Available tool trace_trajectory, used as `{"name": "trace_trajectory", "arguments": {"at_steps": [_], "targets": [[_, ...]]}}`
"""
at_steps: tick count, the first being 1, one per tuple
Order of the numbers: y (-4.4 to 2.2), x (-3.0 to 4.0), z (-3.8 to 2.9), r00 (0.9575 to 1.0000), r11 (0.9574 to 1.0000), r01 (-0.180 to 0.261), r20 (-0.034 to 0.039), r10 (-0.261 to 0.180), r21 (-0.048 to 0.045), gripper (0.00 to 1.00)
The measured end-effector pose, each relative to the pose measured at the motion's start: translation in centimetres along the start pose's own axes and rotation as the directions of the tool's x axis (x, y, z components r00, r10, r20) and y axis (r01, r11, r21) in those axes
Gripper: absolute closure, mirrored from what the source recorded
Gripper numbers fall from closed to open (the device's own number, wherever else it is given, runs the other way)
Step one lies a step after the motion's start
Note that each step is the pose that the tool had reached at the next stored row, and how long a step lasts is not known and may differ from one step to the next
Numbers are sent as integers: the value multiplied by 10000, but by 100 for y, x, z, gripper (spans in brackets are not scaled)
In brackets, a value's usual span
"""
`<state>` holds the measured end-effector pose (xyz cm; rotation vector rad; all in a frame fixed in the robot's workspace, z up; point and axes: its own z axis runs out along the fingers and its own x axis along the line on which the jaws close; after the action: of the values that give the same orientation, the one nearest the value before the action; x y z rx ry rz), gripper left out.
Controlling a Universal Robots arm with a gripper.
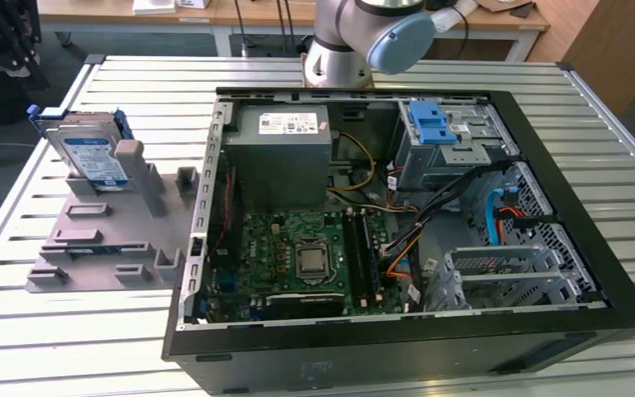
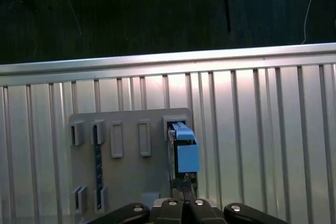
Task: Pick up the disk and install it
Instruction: 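Pick up the disk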
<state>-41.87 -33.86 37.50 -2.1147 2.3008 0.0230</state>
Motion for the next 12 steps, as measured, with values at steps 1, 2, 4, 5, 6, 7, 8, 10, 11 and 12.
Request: {"name": "trace_trajectory", "arguments": {"at_steps": [1,2,4,5,6,7,8,10,11,12], "targets": [[1,-11,3,10000,10000,-1,0,1,1,89],[1,-16,5,10000,10000,-1,0,1,3,89],[1,-17,4,10000,10000,0,-1,0,0,89],[2,-17,5,10000,10000,0,-1,0,1,89],[2,-17,5,10000,10000,0,-1,0,1,89],[1,-17,5,10000,10000,0,0,0,1,89],[2,-18,5,10000,10000,0,0,0,1,89],[2,-18,5,10000,10000,0,-1,0,1,89],[2,-18,5,10000,10000,-1,-1,1,1,89],[2,-18,5,10000,10000,0,-1,0,1,89]]}}
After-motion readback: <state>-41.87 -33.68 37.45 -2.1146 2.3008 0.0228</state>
